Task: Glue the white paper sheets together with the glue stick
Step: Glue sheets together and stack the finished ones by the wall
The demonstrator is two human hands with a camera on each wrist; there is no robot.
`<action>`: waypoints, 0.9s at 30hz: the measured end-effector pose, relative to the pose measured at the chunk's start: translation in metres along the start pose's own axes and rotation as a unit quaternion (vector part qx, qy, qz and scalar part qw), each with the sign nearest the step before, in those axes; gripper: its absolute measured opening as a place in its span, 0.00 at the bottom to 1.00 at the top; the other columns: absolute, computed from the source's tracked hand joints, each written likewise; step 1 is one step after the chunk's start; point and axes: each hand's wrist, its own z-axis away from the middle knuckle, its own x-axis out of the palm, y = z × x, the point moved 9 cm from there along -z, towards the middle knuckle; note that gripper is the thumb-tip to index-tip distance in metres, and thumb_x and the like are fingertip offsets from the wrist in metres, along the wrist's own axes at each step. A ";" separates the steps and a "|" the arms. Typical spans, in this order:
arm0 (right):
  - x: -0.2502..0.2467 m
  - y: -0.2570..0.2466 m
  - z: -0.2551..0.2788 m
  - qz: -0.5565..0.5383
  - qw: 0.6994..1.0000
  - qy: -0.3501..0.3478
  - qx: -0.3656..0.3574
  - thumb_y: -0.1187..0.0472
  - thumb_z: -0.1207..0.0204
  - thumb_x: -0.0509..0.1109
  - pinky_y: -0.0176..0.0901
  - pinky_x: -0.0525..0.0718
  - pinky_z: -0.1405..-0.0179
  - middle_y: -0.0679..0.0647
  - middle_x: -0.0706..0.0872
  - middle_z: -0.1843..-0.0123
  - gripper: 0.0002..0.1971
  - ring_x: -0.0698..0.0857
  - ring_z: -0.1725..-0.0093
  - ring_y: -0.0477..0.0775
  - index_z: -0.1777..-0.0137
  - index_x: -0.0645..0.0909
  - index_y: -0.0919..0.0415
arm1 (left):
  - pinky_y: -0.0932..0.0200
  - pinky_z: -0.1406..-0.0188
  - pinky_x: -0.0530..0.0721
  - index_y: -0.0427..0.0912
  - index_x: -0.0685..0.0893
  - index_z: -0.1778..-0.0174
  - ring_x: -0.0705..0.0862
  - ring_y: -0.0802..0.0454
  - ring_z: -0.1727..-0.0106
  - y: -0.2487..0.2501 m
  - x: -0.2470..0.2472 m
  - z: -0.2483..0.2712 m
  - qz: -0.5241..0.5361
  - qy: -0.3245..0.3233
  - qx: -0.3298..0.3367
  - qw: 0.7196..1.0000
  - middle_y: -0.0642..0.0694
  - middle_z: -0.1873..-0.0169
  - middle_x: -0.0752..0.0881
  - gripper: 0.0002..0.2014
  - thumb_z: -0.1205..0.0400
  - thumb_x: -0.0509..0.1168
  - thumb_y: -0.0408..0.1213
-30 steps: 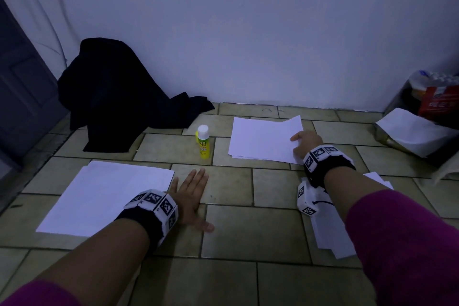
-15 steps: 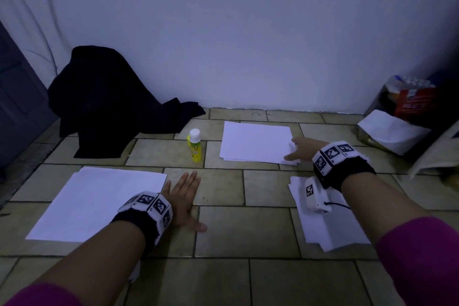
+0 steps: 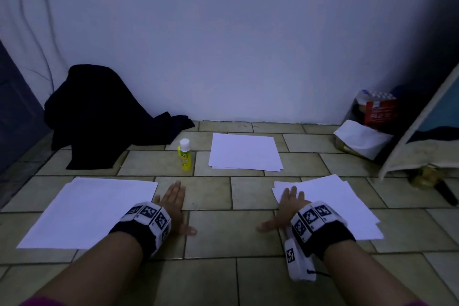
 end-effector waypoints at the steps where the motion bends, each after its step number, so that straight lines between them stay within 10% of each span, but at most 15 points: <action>1: 0.002 -0.002 -0.001 0.002 1.000 0.005 0.002 0.25 0.41 0.71 0.61 0.49 0.18 0.65 0.33 0.16 0.72 0.38 0.17 0.69 0.19 0.30 0.70 | 0.44 0.17 0.43 0.37 0.29 0.18 0.33 0.48 0.16 0.000 0.001 0.002 0.004 0.000 -0.009 1.000 0.42 0.18 0.28 0.58 0.23 0.63 0.66; 12: 0.015 -0.006 -0.009 -0.051 0.999 0.012 -0.003 0.28 0.52 0.79 0.67 0.43 0.19 0.68 0.27 0.19 0.81 0.31 0.19 0.72 0.21 0.24 0.70 | 0.47 0.17 0.46 0.36 0.32 0.17 0.34 0.47 0.16 0.000 0.009 0.026 0.062 0.030 -0.039 0.997 0.41 0.18 0.30 0.49 0.17 0.54 0.63; 19: 0.017 -0.004 -0.013 -0.050 0.998 0.030 -0.004 0.26 0.53 0.78 0.67 0.42 0.19 0.68 0.28 0.18 0.81 0.32 0.19 0.72 0.21 0.25 0.71 | 0.58 0.20 0.55 0.39 0.52 0.16 0.52 0.50 0.15 -0.026 -0.025 0.053 0.163 0.125 0.015 0.979 0.43 0.15 0.48 0.45 0.20 0.67 0.56; 23: 0.017 -0.004 -0.014 -0.047 0.999 0.027 -0.001 0.26 0.53 0.78 0.66 0.42 0.19 0.68 0.28 0.18 0.82 0.32 0.19 0.72 0.21 0.25 0.71 | 0.57 0.19 0.50 0.32 0.40 0.17 0.41 0.45 0.15 -0.081 -0.025 0.055 0.170 0.150 -0.060 0.972 0.37 0.16 0.38 0.57 0.25 0.69 0.61; 27: 0.017 -0.004 -0.014 -0.047 0.998 0.031 -0.001 0.26 0.53 0.78 0.66 0.43 0.19 0.68 0.29 0.18 0.81 0.32 0.19 0.72 0.21 0.25 0.71 | 0.58 0.27 0.67 0.36 0.59 0.20 0.66 0.46 0.23 -0.110 -0.012 0.059 0.132 0.108 -0.104 0.980 0.40 0.23 0.66 0.48 0.26 0.69 0.63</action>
